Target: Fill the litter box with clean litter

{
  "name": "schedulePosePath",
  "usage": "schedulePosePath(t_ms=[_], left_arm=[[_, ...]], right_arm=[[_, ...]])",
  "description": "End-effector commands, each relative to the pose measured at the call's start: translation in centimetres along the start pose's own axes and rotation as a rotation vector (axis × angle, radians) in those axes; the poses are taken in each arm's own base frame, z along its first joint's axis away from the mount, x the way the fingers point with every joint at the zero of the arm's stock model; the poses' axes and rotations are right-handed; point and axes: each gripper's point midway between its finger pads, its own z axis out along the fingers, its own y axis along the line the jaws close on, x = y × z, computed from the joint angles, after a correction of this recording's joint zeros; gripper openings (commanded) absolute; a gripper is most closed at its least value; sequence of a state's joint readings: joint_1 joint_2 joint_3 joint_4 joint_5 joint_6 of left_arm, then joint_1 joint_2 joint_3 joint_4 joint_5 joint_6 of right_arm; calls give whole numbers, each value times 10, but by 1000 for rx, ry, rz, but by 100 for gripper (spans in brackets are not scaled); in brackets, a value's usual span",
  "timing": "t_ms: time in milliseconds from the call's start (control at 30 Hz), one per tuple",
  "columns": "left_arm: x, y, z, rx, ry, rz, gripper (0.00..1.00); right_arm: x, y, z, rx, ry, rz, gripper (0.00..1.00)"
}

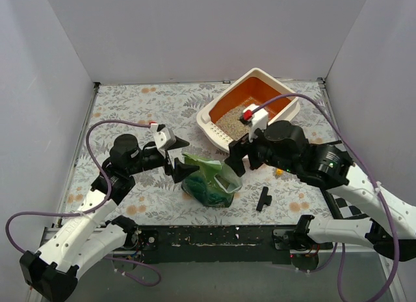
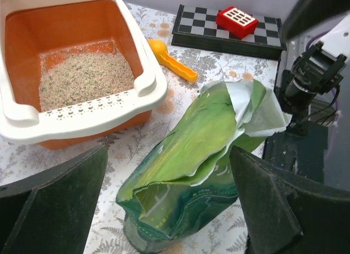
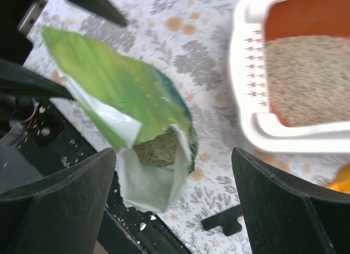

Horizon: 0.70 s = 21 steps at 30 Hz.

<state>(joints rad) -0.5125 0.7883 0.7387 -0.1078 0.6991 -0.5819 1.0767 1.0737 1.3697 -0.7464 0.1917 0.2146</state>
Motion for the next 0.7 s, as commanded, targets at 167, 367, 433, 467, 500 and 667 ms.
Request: schedulePosePath(t_ms=[167,367,433,467,500,667], left_arm=[[-42,20,-25,-234,-2,-119,98],[-42,42,-32,-392,62,-261,98],[-40,50,-36,-456,70,-292,98],[-39,51,-38,-468,80,-296,98],[-36,51,-38,-470,90,-304,98],[-31,52,-48,-523,94,-325,98]], right_arm=[[-3,-92,-59,461,-82,106,96],[45,-152,-37,553,-1,300,95],[73,-169,-25,562,45,399,92],[84,-181,-21,580,55,441,90],[100,-190,-17,604,71,479,89],[157,-231,-1,662,93,677,82]])
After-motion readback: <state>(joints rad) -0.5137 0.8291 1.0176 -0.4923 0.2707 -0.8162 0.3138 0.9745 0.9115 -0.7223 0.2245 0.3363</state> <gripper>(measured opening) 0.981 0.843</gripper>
